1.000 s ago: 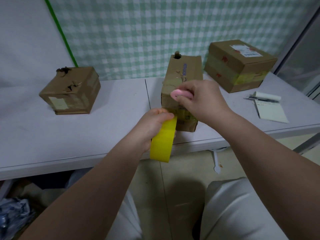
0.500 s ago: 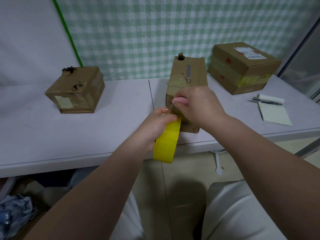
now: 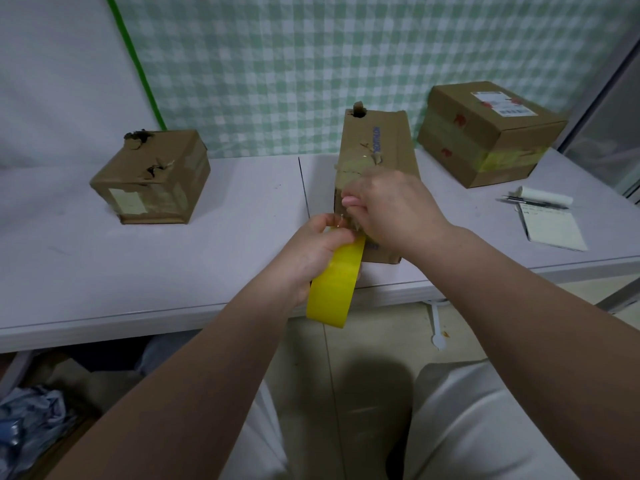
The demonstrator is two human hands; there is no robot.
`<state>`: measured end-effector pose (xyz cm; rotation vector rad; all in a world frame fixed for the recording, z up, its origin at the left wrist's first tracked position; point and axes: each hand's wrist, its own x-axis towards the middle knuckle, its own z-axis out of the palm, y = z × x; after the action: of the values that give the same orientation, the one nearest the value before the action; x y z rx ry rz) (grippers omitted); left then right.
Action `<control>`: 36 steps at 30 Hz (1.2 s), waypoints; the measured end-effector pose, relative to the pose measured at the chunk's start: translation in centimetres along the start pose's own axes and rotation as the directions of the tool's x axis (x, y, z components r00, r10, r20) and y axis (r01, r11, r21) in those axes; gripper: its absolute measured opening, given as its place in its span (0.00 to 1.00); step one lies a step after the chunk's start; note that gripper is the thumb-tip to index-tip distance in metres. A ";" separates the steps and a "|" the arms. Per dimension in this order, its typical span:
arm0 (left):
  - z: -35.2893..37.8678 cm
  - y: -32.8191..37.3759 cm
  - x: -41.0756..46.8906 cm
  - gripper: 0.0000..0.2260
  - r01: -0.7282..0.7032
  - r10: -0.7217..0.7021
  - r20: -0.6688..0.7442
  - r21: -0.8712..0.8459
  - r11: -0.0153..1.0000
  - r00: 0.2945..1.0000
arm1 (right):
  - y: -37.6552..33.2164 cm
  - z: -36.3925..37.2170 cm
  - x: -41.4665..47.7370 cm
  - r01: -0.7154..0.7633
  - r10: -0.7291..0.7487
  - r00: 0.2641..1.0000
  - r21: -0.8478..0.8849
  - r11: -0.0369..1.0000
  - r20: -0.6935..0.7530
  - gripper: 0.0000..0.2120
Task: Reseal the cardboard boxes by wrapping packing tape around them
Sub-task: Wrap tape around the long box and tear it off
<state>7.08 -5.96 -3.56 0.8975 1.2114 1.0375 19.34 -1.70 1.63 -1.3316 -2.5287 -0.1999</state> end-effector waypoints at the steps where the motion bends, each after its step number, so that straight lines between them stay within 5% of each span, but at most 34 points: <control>1: 0.0 0.0 0.0 0.11 0.002 -0.002 0.003 -0.003 1.000 1.000 | 0.1 0.0 0.0 0.003 -0.003 1.000 0.004 1.000 -0.001 0.13; 15: -0.1 0.6 -0.8 0.13 0.051 -0.050 0.027 -0.030 0.998 0.998 | 2.6 -1.0 -0.8 0.073 -0.072 0.997 0.062 0.995 -0.015 0.12; 30: -1.3 1.2 -1.2 0.14 0.070 -0.095 0.157 0.157 0.985 0.983 | 3.1 0.5 -2.5 -0.156 0.155 0.988 0.256 0.954 0.024 0.08; 32: -1.6 1.0 -1.3 0.16 0.048 -0.082 0.168 0.198 0.979 0.982 | 2.7 0.6 -2.8 -0.240 0.240 0.969 0.409 0.880 0.052 0.04; 36: -2.0 0.7 -1.8 0.16 0.010 -0.044 0.167 0.197 0.980 0.985 | 1.8 0.7 -3.6 -0.449 0.422 0.864 0.798 0.402 0.273 0.04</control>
<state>4.91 -7.47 -2.69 1.0970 1.1908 0.8106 22.58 -3.34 -0.09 -1.4233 -1.6829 1.0520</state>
